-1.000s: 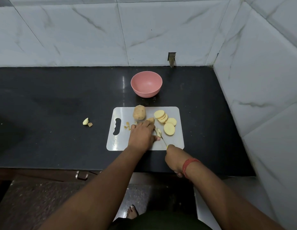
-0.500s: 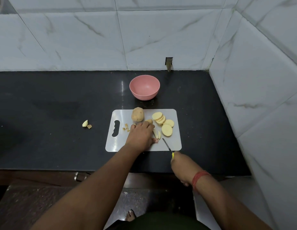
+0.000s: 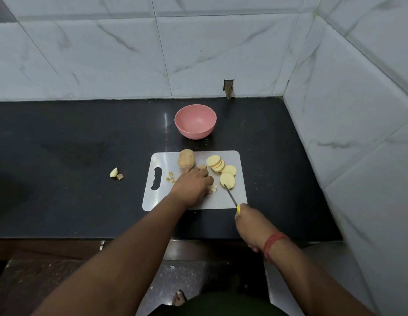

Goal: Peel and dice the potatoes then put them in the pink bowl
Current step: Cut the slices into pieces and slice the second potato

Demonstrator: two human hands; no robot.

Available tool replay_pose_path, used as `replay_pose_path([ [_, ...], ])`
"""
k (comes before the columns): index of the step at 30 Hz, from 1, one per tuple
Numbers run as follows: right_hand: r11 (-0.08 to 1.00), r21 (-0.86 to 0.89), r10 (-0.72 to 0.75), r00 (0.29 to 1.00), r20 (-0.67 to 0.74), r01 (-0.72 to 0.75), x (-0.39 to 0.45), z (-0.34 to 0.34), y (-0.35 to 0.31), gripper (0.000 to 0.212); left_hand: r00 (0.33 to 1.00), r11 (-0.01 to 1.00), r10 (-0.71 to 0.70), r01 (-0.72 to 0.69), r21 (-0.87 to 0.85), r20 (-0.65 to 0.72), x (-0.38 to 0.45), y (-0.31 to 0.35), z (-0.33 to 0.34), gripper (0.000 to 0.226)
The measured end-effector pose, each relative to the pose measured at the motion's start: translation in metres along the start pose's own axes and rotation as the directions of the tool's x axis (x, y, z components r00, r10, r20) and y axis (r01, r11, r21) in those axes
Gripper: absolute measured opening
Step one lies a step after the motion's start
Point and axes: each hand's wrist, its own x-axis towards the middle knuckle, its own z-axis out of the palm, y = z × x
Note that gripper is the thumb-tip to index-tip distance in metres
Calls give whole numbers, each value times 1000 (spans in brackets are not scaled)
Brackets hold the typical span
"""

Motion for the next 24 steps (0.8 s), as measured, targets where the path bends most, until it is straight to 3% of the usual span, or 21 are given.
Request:
replay_pose_path([
  [6,999,17,-45,999,23,44,4,2,-1,8,999,999,-42,42,-22,-26,-4,-2,7,28],
  [15,998,17,-59,998,23,58,7,-4,-9,5,980,961,-189,172,-215,-61,-1,-1,3,18],
  [19,997,22,-68,997,20,68,8,-6,-10,4,989,976,-98,73,-206,-114,-2,-3,2,25],
  [24,997,48,-67,997,25,66,10,-7,-10,6,988,996,44,-55,-76,-149,-6,-1,9,18],
])
